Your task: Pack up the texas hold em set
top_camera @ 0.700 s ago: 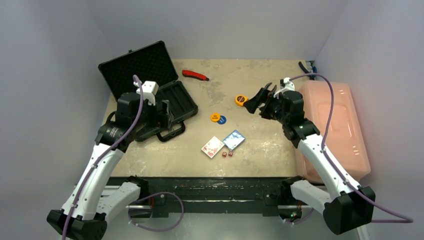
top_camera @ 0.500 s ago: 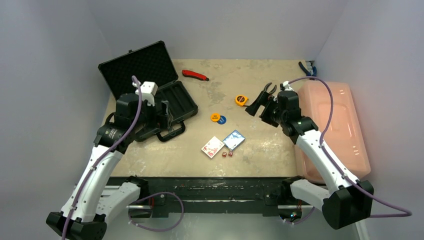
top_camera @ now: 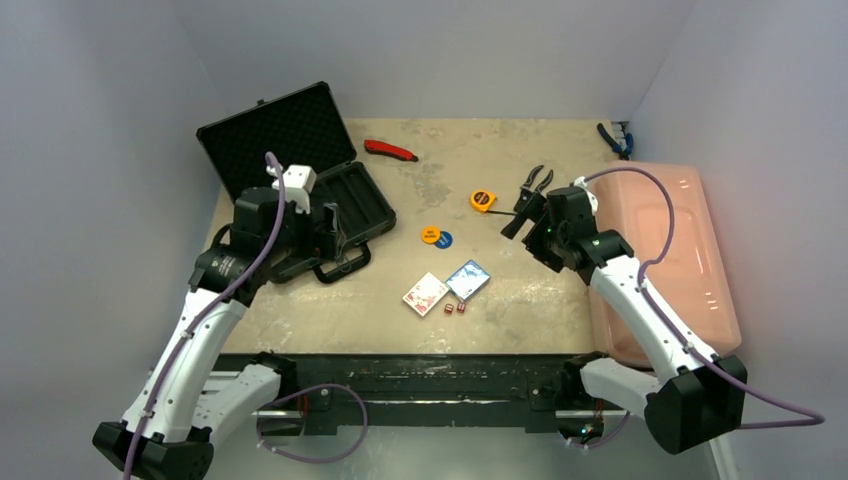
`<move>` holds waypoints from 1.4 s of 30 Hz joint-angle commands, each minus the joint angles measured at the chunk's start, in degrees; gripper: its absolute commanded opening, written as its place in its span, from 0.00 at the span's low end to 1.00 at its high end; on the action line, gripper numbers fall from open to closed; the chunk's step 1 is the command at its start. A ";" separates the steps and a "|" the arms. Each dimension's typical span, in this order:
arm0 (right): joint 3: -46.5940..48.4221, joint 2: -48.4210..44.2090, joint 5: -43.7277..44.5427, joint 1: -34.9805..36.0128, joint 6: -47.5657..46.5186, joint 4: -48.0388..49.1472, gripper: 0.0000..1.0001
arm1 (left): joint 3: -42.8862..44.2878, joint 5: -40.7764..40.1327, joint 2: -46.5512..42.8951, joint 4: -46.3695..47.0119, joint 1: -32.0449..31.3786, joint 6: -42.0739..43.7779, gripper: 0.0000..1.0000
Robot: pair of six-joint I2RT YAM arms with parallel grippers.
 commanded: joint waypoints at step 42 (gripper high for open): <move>-1.98 -1.14 -2.46 1.00 -21.45 10.75 0.99 | 9.20 -0.07 40.92 8.25 -31.74 3.36 0.94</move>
